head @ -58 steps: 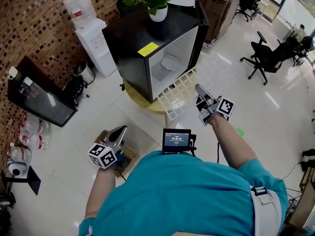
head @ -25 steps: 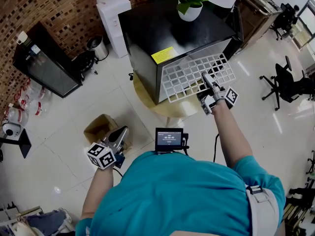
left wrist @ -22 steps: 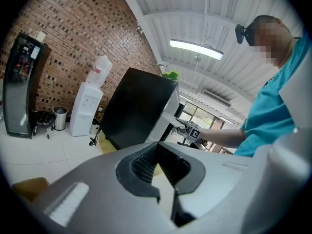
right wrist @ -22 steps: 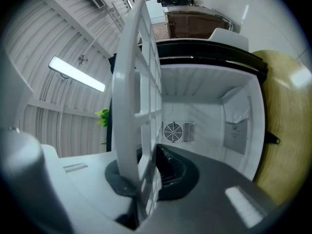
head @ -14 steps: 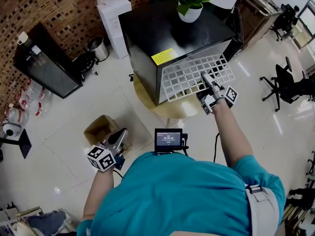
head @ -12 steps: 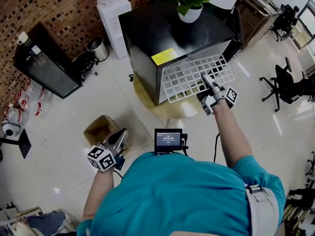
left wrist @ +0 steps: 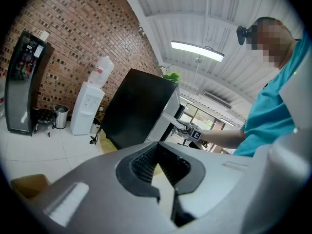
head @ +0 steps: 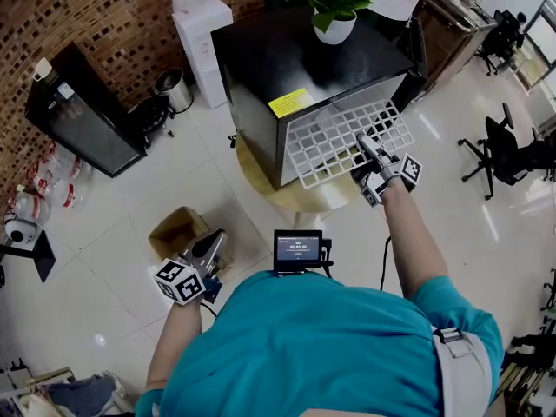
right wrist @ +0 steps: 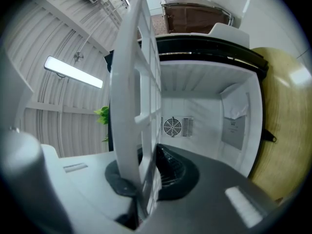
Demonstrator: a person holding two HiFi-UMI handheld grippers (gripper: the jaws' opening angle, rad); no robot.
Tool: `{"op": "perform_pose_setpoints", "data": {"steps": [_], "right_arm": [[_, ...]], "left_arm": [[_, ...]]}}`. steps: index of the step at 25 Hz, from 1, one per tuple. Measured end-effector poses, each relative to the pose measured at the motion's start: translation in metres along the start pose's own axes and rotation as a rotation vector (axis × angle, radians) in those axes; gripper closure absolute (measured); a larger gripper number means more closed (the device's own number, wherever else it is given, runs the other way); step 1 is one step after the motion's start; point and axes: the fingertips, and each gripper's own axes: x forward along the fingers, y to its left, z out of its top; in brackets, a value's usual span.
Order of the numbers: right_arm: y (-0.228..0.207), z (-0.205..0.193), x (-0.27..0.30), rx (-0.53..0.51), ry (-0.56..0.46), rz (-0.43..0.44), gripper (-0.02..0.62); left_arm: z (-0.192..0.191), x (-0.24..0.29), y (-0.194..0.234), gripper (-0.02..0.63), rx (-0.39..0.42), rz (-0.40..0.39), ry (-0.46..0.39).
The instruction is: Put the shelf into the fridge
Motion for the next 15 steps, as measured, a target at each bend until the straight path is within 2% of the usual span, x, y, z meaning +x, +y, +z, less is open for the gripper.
{"op": "perform_pose_setpoints", "data": {"steps": [3, 10, 15], "right_arm": [[0.001, 0.000, -0.002, 0.003, 0.007, -0.008, 0.568], [-0.002, 0.001, -0.004, 0.006, 0.042, -0.025, 0.568], [0.009, 0.001, -0.005, -0.033, 0.066, -0.015, 0.568]], "left_arm": [[0.000, 0.000, -0.003, 0.604, -0.016, 0.007, 0.002], [0.000, -0.005, -0.001, 0.604, 0.009, 0.003, -0.006], [-0.004, -0.007, -0.002, 0.604, -0.002, 0.006, -0.007]]}}
